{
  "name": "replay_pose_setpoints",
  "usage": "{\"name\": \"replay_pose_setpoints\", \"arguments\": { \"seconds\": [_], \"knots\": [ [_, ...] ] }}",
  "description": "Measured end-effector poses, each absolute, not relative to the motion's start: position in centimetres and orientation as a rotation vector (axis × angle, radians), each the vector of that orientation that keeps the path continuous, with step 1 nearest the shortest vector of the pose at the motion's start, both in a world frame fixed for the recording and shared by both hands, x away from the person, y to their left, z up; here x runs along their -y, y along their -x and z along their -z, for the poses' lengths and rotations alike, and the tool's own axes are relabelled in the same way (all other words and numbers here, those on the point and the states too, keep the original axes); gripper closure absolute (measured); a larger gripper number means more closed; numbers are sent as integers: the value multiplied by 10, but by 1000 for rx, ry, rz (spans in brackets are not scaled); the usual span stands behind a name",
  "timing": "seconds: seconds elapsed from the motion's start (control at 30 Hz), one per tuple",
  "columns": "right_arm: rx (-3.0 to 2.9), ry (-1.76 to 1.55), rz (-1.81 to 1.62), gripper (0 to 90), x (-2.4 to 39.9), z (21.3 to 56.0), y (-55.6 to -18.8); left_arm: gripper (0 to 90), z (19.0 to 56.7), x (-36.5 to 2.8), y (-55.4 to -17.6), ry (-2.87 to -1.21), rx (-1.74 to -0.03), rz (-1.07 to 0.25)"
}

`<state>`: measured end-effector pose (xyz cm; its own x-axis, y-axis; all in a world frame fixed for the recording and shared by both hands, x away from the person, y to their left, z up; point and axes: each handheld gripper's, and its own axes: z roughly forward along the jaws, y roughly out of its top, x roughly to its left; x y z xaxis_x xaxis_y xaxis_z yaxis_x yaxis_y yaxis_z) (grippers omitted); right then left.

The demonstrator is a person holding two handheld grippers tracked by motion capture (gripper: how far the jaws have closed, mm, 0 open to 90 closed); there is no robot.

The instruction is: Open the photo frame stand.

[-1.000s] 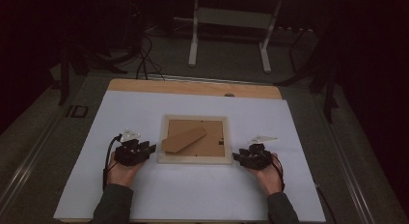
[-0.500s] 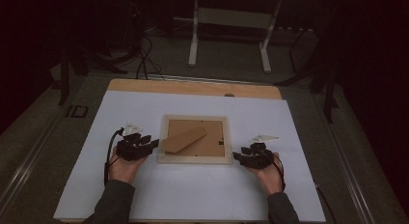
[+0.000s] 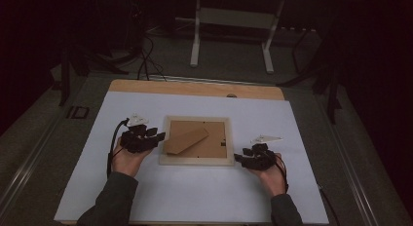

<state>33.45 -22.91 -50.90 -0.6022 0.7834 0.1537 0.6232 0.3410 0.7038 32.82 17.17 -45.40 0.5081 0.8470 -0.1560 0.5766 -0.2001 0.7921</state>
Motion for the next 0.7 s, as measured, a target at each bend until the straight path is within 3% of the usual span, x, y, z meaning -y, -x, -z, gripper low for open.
{"name": "replay_pose_setpoints", "arguments": {
  "seconds": [0.7],
  "knots": [
    [-2396, -1273, -1105, 497, 229, 509, -335, 580, 438, -151, -362, -1902, -1134, -322]
  ]
}}
